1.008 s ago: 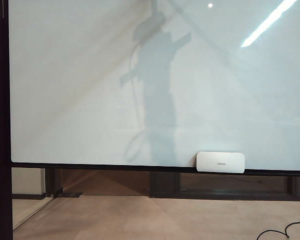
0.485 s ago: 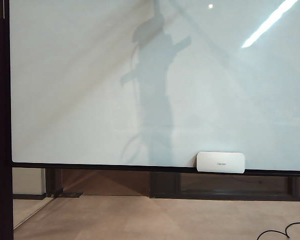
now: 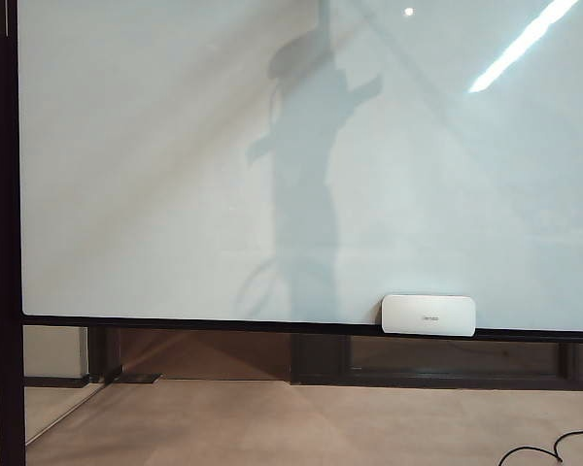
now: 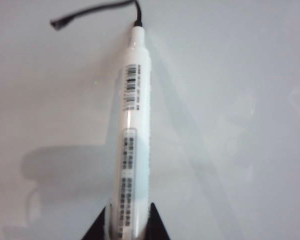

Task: Reach to the right to find the marker pen, pick it up, and write the number 20 on the whiteboard.

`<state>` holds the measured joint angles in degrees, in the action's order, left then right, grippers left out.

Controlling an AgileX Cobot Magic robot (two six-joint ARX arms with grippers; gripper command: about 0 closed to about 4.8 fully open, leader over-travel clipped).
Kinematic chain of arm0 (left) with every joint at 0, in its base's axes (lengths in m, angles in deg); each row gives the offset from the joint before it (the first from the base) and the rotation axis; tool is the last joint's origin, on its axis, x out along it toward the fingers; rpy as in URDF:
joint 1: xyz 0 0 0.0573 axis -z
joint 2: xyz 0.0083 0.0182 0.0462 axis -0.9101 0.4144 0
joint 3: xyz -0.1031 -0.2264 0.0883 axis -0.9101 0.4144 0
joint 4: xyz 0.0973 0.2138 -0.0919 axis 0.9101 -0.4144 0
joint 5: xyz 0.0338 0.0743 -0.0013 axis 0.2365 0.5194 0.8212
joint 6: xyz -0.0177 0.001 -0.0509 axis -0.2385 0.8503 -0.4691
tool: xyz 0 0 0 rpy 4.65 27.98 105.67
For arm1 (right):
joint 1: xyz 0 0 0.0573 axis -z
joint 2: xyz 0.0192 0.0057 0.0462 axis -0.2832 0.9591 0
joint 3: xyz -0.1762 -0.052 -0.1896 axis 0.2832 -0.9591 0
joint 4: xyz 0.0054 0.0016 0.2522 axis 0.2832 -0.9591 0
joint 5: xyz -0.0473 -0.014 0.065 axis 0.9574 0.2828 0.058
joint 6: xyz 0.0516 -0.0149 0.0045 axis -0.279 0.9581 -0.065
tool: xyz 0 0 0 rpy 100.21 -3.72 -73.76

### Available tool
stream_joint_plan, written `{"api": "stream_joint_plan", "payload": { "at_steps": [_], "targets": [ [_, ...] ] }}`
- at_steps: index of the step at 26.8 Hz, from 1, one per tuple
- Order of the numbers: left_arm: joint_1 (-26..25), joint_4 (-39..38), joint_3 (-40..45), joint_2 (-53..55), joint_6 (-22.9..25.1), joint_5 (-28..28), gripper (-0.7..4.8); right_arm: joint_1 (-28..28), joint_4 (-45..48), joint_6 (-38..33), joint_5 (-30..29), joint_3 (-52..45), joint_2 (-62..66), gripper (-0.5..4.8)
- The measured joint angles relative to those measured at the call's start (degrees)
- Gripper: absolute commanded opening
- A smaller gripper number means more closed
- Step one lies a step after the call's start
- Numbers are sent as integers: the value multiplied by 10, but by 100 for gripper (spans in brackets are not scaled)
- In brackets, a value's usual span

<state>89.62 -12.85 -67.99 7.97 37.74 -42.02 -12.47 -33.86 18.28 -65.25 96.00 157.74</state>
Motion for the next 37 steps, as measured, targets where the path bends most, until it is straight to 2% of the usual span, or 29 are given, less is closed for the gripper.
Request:
{"api": "stream_joint_plan", "payload": {
  "at_steps": [12,21,37],
  "targets": [
    [0,15,0,0,2,0,-5,0,-81,-5,-2,1,17,-2],
    [0,16,0,0,2,0,-5,2,-82,-15,-2,1,27,-2],
    [0,16,0,0,2,0,-5,10,-83,-12,-88,0,36,-2]
  ]
}}
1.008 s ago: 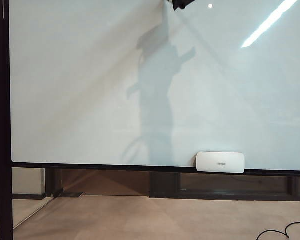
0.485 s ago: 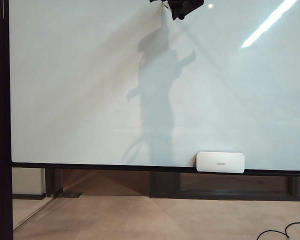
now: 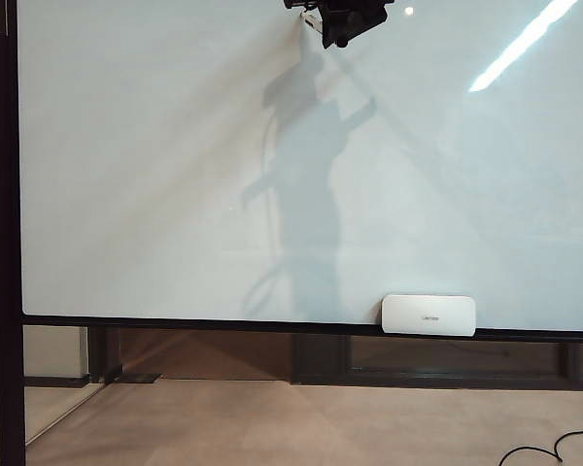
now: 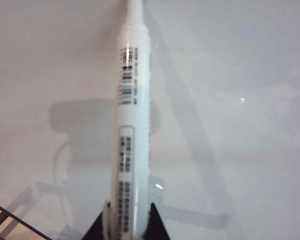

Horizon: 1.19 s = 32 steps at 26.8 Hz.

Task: Reach to the right to find the marker pen, pick it up, and write the number 20 on the whiteboard.

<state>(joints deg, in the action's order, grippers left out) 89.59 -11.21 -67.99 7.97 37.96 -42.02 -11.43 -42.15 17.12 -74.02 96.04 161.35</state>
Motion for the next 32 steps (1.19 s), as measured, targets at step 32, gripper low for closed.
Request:
{"api": "stream_joint_plan", "payload": {
  "at_steps": [32],
  "targets": [
    [0,2,0,0,0,9,-5,11,-78,4,-30,-1,12,-2]
  ]
}}
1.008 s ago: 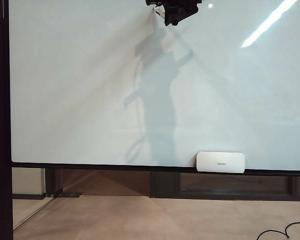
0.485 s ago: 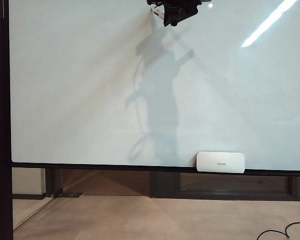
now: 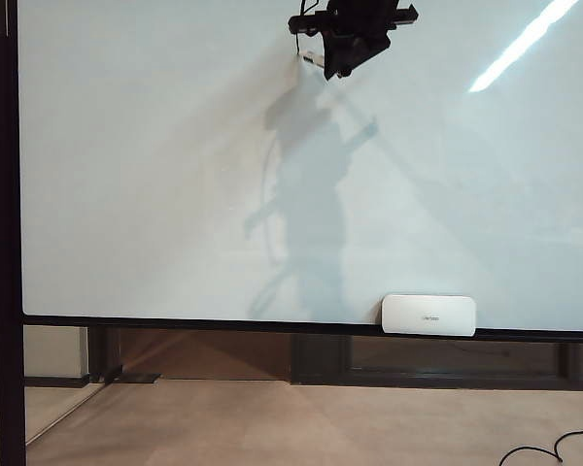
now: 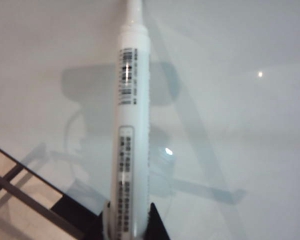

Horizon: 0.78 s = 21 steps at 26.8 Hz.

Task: Reach to the right to find the marker pen, pick it up, and write the number 20 on the whiteboard.

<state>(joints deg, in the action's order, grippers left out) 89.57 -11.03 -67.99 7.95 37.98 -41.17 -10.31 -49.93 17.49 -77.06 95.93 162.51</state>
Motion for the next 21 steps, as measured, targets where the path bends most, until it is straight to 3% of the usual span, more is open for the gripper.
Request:
{"api": "stream_joint_plan", "payload": {
  "at_steps": [8,14,21],
  "targets": [
    [0,2,0,0,0,0,-5,-2,-4,2,28,0,1,-2],
    [0,3,-2,0,0,-70,-5,-5,-16,4,99,0,1,-2],
    [0,2,-2,0,-1,-87,-5,-5,-28,-3,129,1,-3,-2]
  ]
}}
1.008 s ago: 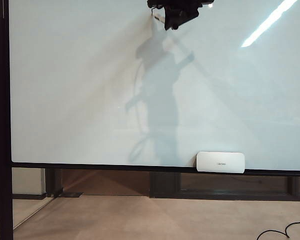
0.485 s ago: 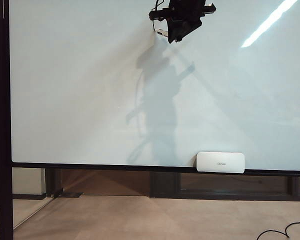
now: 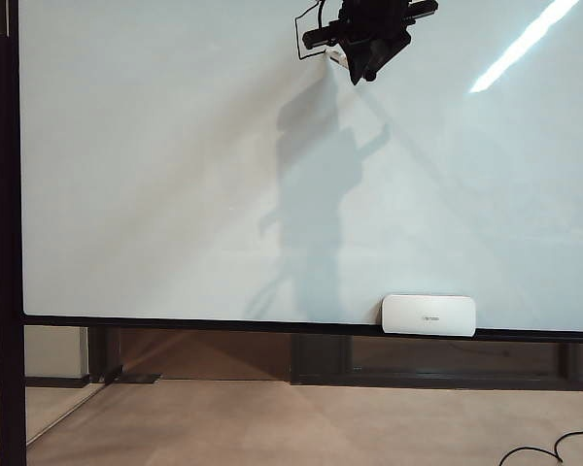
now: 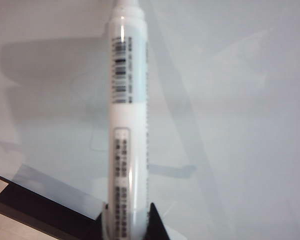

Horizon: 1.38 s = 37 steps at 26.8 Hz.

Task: Reach to the right to find the marker pen, pick it up, and write the number 20 on the whiteboard.

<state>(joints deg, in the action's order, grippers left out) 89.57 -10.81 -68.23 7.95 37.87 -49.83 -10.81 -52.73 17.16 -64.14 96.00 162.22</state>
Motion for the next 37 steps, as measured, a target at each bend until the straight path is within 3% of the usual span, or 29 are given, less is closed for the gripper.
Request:
{"api": "stream_joint_plan", "payload": {
  "at_steps": [10,17,21,37],
  "targets": [
    [0,-12,0,0,-20,-10,-5,-1,-26,-29,-30,0,-74,-2],
    [0,-13,0,0,-37,-70,-5,12,96,-25,-85,7,-112,-2],
    [0,-13,0,0,-53,-92,-5,26,96,-25,-87,11,-102,-2],
    [0,-14,0,1,-61,-89,-5,24,95,-27,-90,10,-80,-2]
  ]
}}
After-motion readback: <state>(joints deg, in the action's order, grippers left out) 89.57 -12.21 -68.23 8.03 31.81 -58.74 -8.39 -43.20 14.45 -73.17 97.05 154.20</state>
